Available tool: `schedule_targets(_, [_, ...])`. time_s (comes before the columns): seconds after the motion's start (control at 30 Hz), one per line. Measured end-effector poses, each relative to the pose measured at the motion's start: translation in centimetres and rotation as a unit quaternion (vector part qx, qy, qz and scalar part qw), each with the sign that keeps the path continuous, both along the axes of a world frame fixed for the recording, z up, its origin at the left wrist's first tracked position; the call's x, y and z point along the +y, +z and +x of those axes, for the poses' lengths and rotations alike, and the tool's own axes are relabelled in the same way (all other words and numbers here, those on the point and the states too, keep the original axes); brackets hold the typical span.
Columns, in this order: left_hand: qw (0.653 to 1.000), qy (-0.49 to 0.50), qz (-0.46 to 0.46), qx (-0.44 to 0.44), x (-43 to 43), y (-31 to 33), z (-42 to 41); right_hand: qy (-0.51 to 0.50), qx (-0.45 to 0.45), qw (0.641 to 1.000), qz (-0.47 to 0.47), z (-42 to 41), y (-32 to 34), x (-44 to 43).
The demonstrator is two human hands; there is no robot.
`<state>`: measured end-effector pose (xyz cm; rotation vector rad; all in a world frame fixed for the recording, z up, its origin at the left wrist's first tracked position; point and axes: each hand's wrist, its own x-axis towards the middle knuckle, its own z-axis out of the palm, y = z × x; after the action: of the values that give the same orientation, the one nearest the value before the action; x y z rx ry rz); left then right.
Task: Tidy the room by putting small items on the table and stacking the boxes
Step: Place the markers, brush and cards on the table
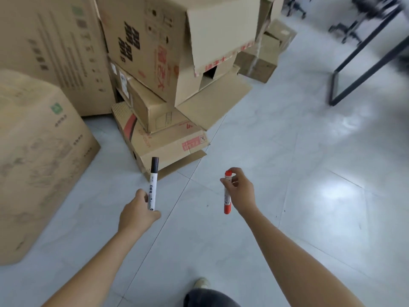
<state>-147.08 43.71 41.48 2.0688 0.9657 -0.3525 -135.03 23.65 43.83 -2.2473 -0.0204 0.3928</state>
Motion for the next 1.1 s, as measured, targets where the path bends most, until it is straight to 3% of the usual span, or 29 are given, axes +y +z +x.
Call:
schedule_targets(0.17, [0.975, 0.037, -0.22, -0.014, -5.8, 11.4, -0.2, -0.037, 0.012, 0.999, 0.038, -4.4, 12.6, -5.4])
schedule_targets(0.27, [0.959, 0.04, -0.279, -0.02, -9.5, 16.4, -1.5, -0.069, 0.011, 0.996, 0.056, -7.2, 17.1, -9.3])
schedule_targets(0.63, [0.949, -0.021, -0.303, -0.077, -17.9, 23.1, -3.3, -0.14, 0.021, 0.986, 0.09, -10.7, 20.5, -17.0])
schedule_targets(1.1, [0.933, -0.166, -0.299, -0.111, -17.4, 26.3, 7.0, -0.288, -0.052, 0.949, 0.117, -7.8, 23.7, -18.2])
